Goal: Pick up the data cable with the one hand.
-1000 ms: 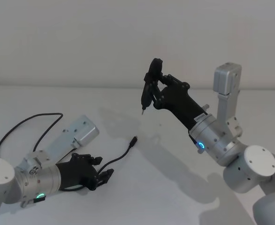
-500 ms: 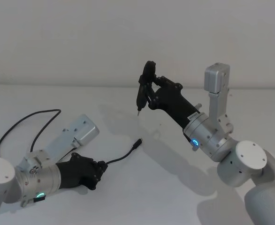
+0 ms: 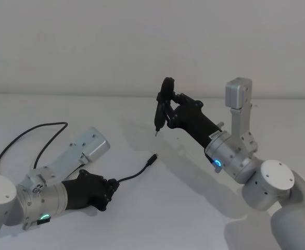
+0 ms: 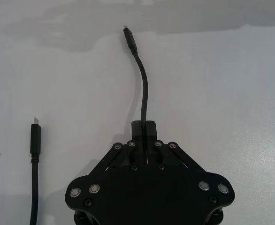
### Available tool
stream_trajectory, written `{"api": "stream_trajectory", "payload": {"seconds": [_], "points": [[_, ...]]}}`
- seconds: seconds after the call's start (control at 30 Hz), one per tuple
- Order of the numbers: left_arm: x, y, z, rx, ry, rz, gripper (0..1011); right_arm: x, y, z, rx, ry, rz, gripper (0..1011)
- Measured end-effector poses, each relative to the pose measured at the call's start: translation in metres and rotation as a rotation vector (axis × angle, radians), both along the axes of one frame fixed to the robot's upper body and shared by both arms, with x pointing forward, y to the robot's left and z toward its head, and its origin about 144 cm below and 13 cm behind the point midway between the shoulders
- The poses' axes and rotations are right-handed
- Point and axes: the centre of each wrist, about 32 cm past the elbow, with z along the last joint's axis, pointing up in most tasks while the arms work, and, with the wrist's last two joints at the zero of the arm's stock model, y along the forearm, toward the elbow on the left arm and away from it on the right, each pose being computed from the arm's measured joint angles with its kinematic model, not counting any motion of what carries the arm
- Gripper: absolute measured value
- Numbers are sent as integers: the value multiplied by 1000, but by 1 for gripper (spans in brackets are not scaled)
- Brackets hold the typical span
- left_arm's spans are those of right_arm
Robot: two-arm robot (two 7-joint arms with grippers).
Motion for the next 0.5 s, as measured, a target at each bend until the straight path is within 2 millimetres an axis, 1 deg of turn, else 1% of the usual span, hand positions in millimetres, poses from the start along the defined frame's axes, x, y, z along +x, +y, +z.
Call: {"api": "stream_trajectory", "payload": {"seconds": [0.3, 0.5], "points": [[0, 0, 0, 0, 0, 0, 49, -6, -10, -14, 6, 37, -23, 274], [0, 0, 0, 0, 0, 0, 49, -12, -14, -17, 14, 45, -21, 275]]}}
